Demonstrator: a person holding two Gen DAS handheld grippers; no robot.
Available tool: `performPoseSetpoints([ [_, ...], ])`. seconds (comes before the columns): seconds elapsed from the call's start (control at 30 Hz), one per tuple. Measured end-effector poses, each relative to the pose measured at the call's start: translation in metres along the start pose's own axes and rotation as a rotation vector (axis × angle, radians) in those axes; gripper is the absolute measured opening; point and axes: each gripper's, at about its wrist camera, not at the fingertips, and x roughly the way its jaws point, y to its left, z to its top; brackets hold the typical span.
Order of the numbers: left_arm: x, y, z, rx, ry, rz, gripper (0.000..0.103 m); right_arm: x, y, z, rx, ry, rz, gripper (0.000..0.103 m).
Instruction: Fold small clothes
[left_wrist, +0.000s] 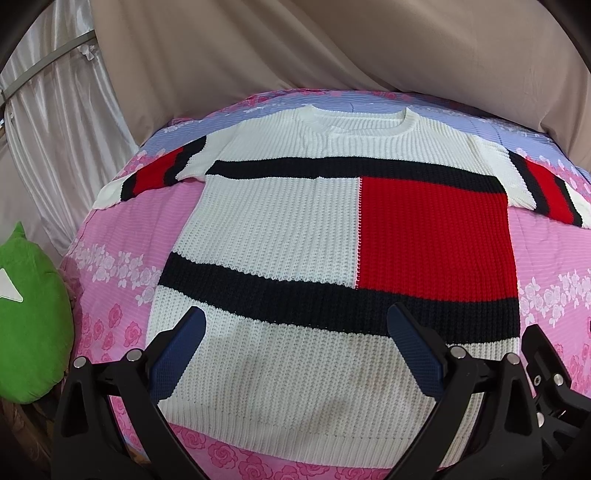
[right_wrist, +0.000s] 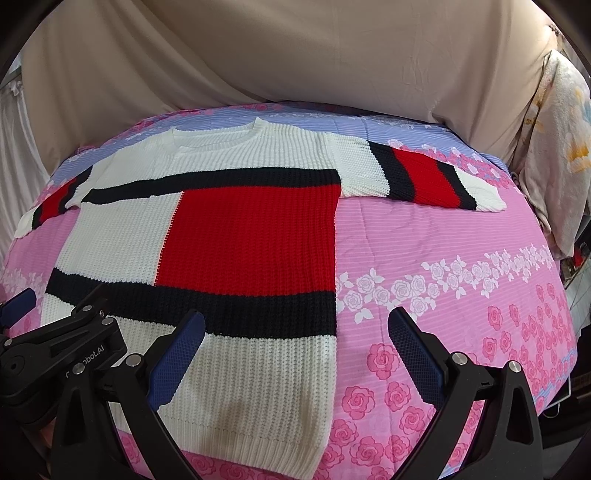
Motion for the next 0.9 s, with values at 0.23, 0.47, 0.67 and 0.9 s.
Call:
performPoseSetpoints([
  [0.23,0.003,-0.001,0.002,0.0,0.007,0.003,0.096,0.0,0.0,0.001,-0.001,0.0,0.0,0.098],
  [0.47,0.009,-0.004,0.008,0.0,0.023,0.009,0.096,0.003,-0.001,0.002,-0.005,0.007,0.001,0.098],
  [0.67,0.016,-0.007,0.01,0.0,0.04,0.015,0.096,0.01,0.003,0.008,-0.01,0.021,0.001,0.098],
  [0.9,0.034,0.006,0.033,-0.113,0.079,-0.031,0.097,0.034,-0.011,0.016,0.033,0.07,0.081,0.098],
])
